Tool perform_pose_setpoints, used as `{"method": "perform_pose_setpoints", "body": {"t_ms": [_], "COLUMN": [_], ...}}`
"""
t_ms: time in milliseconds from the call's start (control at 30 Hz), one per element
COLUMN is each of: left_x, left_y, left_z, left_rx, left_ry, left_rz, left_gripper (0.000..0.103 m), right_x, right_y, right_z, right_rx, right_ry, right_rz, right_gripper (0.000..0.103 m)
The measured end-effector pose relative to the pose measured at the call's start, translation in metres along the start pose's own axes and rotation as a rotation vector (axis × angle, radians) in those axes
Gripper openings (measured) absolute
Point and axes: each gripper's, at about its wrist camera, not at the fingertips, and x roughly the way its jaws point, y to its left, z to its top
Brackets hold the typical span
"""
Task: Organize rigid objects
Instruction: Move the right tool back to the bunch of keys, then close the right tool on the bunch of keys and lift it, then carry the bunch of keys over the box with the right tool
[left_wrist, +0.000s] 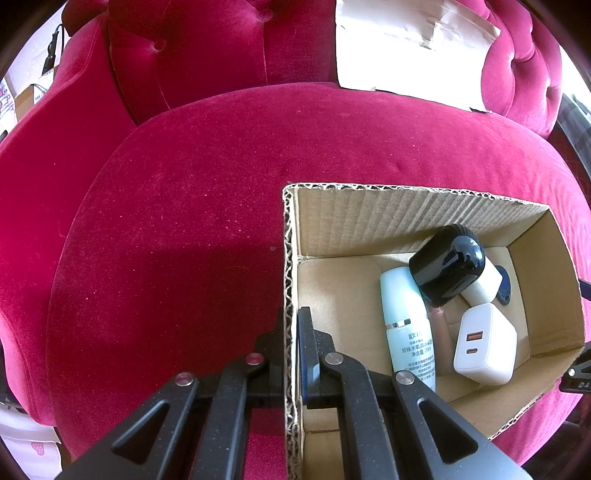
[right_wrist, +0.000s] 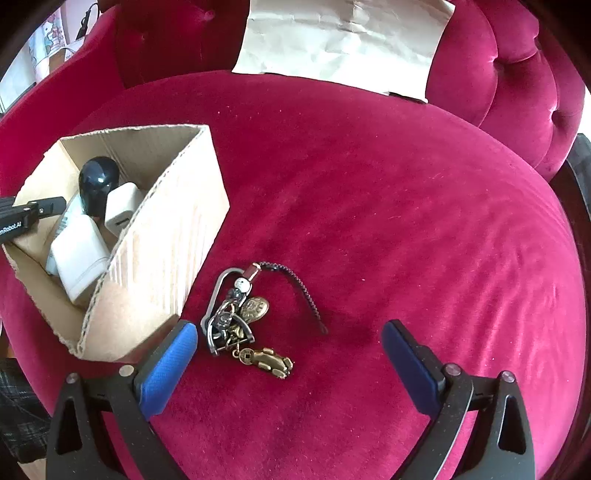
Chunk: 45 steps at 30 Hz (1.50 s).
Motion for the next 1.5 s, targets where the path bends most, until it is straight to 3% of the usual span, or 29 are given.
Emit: {"method": "perform_pose_setpoints", "body": {"t_ms": [200,367,467,500,533,733,1500], "left_x": [0.000,0.000,0.000,0.000,0.000,0.000,-0.001], "left_y": [0.000,-0.001,-0.002,-0.002,-0.002,-0.002,-0.003], "left_z": [0.000,0.000,0.000,0.000,0.000,0.000,0.000], "left_rx": [0.001,-0.001,0.000,0.000,-0.001,-0.002,0.000], "left_ry": [0.000,0.000,0.001,0.000,0.000,0.001,-0.001], "left_rz": [0.000,0.001,0.002,0.002,0.002,0.002,0.004], "left_gripper": [0.004,0.004,0.004,0.004,0.004,0.004,0.004], "right_x": [0.005,0.008,0.005,0.004,0.002,0.000,-0.047], "right_y": [0.002,0.006,0.008,0.011,0.012,0.002,-0.001], "right_z": [0.006,0.006,0.006,0.007,0.006,0.007,0.007], "right_rx": [-0.006,-0.031,-0.037,-0.047,-0.050,-0.005,0.079], "right_ry": [-0.003,0.005,-0.003,-0.001,-0.005,-0.011,-0.072], "right_rz": [0.008,0.017,0.033,0.051,0.043,0.070,0.026], "right_gripper": [0.094,0.078,0.047,0.032,0.027,0.025,0.025]}}
